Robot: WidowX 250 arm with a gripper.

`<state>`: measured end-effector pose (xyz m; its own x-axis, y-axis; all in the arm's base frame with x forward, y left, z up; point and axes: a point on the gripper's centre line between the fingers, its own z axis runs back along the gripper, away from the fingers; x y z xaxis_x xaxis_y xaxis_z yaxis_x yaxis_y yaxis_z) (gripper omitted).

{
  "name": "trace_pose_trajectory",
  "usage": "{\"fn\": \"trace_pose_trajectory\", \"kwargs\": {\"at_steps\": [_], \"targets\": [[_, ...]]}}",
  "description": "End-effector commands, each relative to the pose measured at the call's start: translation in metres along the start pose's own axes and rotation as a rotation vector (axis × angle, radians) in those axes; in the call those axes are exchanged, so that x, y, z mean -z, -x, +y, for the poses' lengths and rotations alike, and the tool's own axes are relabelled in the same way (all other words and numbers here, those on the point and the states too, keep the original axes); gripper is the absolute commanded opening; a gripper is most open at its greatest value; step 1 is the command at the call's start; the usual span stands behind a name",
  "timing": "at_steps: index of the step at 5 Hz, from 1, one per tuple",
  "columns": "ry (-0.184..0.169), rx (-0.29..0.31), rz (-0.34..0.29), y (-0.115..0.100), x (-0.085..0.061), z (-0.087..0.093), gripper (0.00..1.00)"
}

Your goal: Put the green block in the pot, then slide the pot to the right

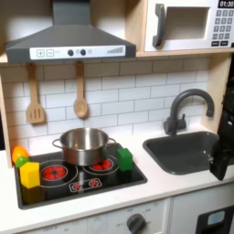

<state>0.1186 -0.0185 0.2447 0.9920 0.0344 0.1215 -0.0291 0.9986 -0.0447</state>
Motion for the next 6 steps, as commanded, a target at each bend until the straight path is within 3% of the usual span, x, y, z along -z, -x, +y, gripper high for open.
{"fn": "trace_pose_trajectory", "kwargs": {"at_steps": [1, 4, 6], "targets": [[0.0, 0.0, 0.0, 0.0, 0.0, 0.0, 1.0], [-0.026, -0.074, -0.013, -0.056, 0.009, 0.016, 1.0], [-0.044, -0.068, -0.03, -0.096, 0.014, 0.023, 1.0]]}}
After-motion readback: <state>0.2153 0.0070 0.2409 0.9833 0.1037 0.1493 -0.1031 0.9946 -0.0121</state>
